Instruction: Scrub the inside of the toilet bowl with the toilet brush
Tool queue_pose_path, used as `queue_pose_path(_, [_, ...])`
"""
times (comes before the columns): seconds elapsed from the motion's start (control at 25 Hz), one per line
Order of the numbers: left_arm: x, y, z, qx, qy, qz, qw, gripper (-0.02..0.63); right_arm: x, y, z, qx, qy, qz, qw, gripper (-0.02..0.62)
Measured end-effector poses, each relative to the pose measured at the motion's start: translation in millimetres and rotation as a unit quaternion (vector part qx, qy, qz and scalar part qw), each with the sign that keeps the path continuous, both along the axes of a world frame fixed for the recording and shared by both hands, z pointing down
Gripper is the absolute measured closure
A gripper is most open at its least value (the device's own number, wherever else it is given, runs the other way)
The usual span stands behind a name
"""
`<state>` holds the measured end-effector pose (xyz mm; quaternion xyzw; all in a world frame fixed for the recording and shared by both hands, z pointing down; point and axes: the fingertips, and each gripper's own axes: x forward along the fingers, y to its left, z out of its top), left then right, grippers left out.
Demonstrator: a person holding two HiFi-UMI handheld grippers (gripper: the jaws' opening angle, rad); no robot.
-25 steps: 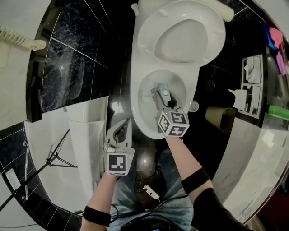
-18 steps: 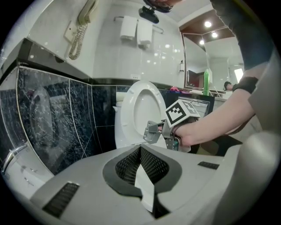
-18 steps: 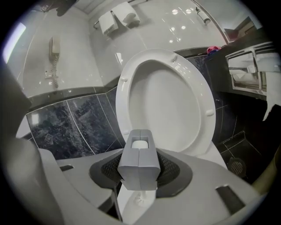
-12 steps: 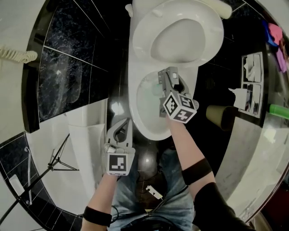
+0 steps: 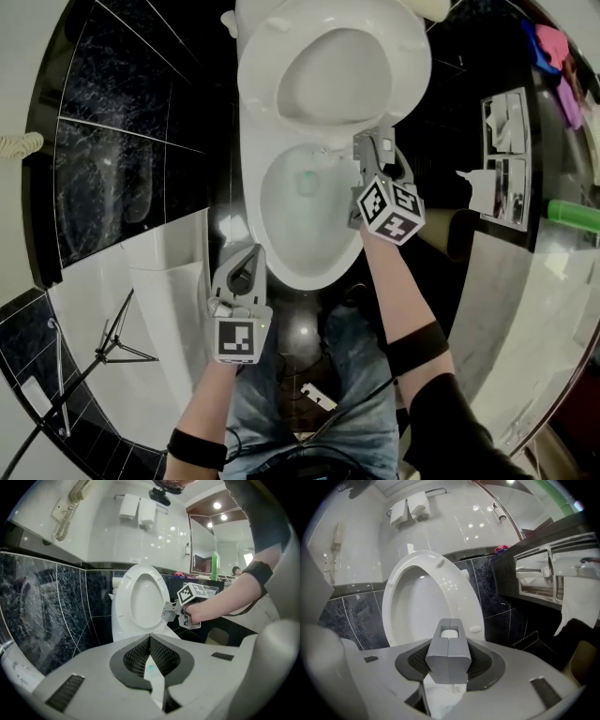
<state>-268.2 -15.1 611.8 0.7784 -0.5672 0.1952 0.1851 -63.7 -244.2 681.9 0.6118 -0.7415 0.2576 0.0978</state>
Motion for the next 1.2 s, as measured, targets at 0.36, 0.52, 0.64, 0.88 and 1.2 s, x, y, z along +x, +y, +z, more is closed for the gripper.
queue_pose_path(0.36, [27.0, 1.1, -10.3, -0.005, 0.005, 0.010, 0.9999, 0.603, 40.6, 40.9, -6.9, -0.020, 0.082, -0.024, 0.996, 0.394])
queue_pose_path(0.52, [36.5, 1.1, -18.8, -0.004, 0.004, 0.015, 0.9999, 0.603, 43.4, 71.1, -4.5, -0.044, 0.106, -0.057, 0.992, 0.394])
queue_pose_path(0.64, [41.6, 2.2, -23.3, -0.003, 0.007, 0.014, 0.9999, 0.603, 43.5, 97.5, 5.4, -0.070, 0.116, -0.083, 0.987, 0.396])
queue_pose_path(0.88, [34.6, 10.9, -30.0, 0.004, 0.007, 0.008, 0.9999, 0.603, 30.2, 156.5, 18.3, -0.121, 0.127, -0.124, 0.977, 0.396])
queue_pose_path(1.2, [6.8, 30.6, -40.5, -0.003, 0.003, -0.010, 0.9999, 0.603, -17.1, 237.9, 19.3, -0.192, 0.109, -0.199, 0.955, 0.396])
